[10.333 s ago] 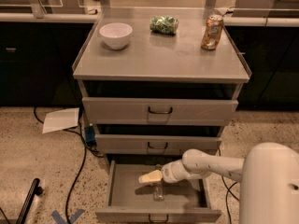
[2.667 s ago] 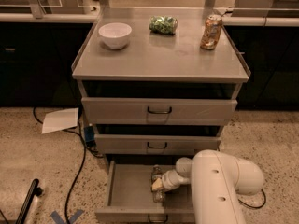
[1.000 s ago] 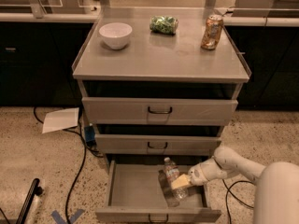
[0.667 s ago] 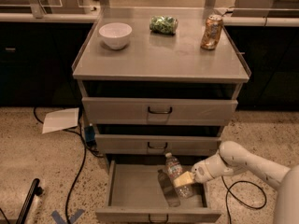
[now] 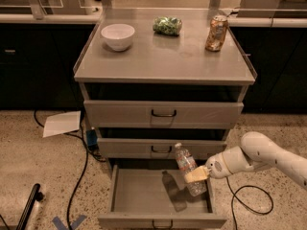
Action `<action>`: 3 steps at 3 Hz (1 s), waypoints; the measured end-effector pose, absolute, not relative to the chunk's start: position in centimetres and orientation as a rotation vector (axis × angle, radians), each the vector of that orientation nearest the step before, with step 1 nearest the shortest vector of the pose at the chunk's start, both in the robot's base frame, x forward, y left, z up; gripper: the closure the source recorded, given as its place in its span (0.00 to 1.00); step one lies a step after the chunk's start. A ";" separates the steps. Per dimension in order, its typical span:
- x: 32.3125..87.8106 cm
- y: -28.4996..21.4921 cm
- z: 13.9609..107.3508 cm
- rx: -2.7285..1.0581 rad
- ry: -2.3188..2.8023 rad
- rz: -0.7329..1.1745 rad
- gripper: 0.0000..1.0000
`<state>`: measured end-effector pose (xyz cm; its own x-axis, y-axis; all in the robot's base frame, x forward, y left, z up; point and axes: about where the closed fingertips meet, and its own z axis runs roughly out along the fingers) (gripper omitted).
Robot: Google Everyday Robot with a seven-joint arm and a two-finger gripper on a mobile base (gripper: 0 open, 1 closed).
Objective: Pick water bottle from bottom drawer and place on counter
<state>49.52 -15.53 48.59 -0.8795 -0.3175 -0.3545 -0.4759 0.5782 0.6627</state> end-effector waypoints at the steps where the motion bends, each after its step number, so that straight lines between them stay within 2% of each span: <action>1: 49.9 -16.6 54.6 -0.673 2.538 1.177 1.00; 3: 49.2 -15.8 55.5 -0.712 2.512 1.218 1.00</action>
Offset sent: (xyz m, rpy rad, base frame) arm 0.0036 -0.0088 0.0516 0.0269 -0.0559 -0.0083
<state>49.15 -15.78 55.49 -0.8461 -0.3145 -0.4304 -0.5327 0.5284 0.6611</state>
